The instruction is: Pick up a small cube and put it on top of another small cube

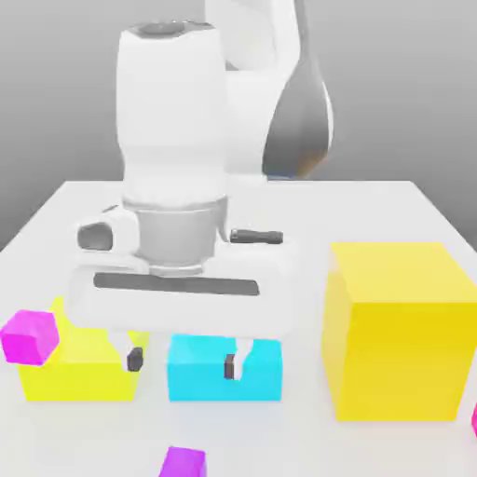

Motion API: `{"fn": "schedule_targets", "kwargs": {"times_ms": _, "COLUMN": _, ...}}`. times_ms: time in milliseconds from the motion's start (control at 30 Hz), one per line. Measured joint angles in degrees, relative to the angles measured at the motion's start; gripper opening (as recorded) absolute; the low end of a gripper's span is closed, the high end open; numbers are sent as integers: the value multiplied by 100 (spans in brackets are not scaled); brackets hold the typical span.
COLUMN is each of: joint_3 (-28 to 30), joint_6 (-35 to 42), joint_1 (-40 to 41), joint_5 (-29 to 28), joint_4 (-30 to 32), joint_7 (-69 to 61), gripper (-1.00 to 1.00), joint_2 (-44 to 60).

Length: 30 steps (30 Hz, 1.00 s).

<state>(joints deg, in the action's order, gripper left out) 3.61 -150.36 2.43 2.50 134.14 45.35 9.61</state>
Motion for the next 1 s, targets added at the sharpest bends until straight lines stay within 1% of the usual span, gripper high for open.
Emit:
{"fn": "schedule_targets", "kwargs": {"times_ms": 133, "joint_3": 22, "joint_6": -301, "joint_1": 58, "joint_5": 38, "joint_4": 24, "joint_7": -11, "gripper": 0, "joint_2": 831}}
{"fn": "schedule_targets", "kwargs": {"times_ms": 267, "joint_3": -59, "joint_6": -882, "joint_1": 137, "joint_5": 124, "joint_4": -118, "joint_7": -73, "gripper": 0, "joint_2": 1661}}
{"fn": "schedule_targets", "kwargs": {"times_ms": 300, "joint_3": -81, "joint_6": -1014, "joint_1": 155, "joint_5": 143, "joint_4": -154, "joint_7": -86, "gripper": -100, "joint_2": 1832}}
{"fn": "schedule_targets", "kwargs": {"times_ms": 533, "joint_3": -86, "joint_6": -1031, "joint_1": 161, "joint_5": 137, "joint_4": -159, "joint_7": -79, "gripper": -100, "joint_2": 1858}}
{"fn": "schedule_targets", "kwargs": {"times_ms": 667, "joint_3": -25, "joint_6": -492, "joint_1": 120, "joint_5": 41, "joint_4": -7, "joint_7": -9, "gripper": -100, "joint_2": 1165}}
{"fn": "schedule_targets", "kwargs": {"times_ms": 900, "joint_3": 432, "joint_6": 115, "joint_1": 379, "joint_5": -139, "joint_4": 826, "joint_7": 457, "gripper": -100, "joint_2": -276}}
{"fn": "schedule_targets", "kwargs": {"times_ms": 1000, "joint_3": 581, "joint_6": 335, "joint_1": 719, "joint_5": -309, "joint_4": 1225, "joint_7": 747, "gripper": -100, "joint_2": -903}}
